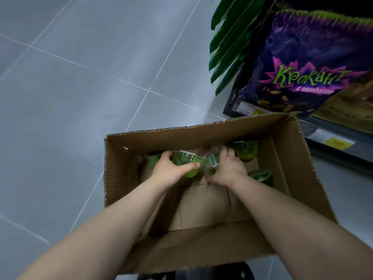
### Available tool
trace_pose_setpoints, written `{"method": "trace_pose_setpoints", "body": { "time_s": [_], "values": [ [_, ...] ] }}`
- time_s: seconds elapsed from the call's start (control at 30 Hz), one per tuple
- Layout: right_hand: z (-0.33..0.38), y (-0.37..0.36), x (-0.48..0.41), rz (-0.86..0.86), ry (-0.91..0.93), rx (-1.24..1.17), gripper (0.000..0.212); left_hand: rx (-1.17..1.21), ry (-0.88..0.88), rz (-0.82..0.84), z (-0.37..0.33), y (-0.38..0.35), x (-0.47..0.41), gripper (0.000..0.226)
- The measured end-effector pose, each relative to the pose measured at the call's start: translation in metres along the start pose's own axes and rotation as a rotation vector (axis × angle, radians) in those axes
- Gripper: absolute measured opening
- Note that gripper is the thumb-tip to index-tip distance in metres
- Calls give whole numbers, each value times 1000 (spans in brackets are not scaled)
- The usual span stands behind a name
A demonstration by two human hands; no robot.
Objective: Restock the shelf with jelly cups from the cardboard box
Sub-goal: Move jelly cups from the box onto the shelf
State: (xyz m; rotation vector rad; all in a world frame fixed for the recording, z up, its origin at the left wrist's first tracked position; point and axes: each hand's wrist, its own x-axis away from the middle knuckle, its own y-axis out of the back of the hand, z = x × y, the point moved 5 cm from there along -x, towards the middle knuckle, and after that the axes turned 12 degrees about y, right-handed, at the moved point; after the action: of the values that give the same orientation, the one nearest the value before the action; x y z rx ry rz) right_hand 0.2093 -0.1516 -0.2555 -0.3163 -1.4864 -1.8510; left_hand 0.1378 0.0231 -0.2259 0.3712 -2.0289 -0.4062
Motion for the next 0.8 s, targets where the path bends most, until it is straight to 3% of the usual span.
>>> {"method": "trace_pose_setpoints", "body": {
  "time_s": [0.23,0.43,0.6,0.8],
  "values": [
    [11,96,145,-29,-118,-191,107,-162,-118,44,-66,56,123,91],
    [48,238,296,-259,-223,-529,95,-216,-253,88,-178,125,285,97],
    [72,365,416,-520,-260,-747,89,-210,-486,135,-301,179,441,97],
    [92,515,540,-724,-208,-643,106,-207,-851,112,-426,221,617,85]
  ]
}}
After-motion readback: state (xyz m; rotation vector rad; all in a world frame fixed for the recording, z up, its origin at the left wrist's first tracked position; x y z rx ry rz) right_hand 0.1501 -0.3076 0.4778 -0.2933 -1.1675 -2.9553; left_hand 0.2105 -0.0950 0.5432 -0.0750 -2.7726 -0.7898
